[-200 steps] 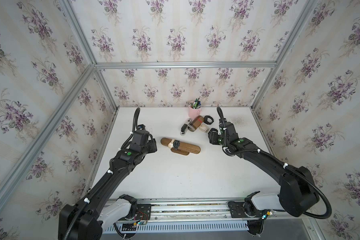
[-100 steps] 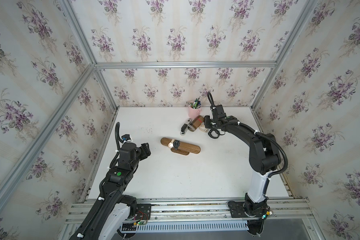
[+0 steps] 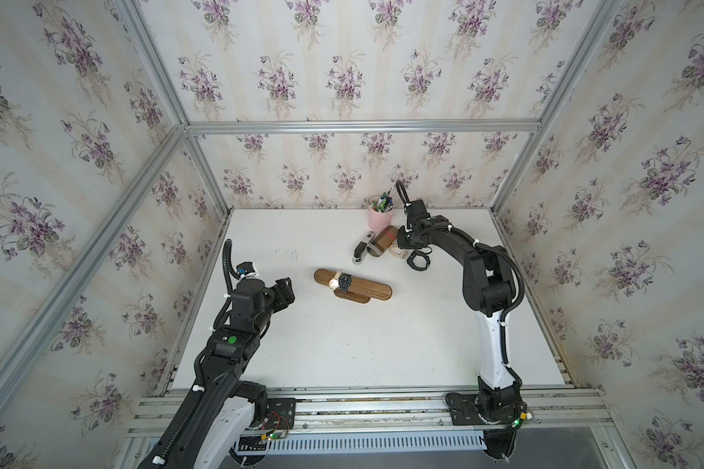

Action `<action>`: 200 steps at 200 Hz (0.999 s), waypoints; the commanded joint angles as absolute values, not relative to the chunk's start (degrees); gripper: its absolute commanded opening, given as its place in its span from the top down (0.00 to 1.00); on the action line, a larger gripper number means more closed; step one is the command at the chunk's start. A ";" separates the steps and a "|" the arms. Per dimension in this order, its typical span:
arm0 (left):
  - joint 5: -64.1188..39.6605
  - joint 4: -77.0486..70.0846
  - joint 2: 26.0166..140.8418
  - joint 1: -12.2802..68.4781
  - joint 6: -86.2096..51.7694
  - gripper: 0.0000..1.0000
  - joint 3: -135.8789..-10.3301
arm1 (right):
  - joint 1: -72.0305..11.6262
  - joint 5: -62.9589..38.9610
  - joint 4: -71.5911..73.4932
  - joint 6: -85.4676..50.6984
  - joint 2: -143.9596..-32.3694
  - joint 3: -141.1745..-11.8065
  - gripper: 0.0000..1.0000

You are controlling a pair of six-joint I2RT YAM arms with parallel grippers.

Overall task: Place watch on stand
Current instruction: Pick up the watch at the center of the board.

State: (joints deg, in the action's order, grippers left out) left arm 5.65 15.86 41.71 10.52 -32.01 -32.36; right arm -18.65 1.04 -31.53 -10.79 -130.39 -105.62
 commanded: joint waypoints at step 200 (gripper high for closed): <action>-4.48 10.69 46.98 10.24 -34.28 0.31 -33.98 | -19.03 5.58 -26.41 -10.90 -122.74 -93.86 0.94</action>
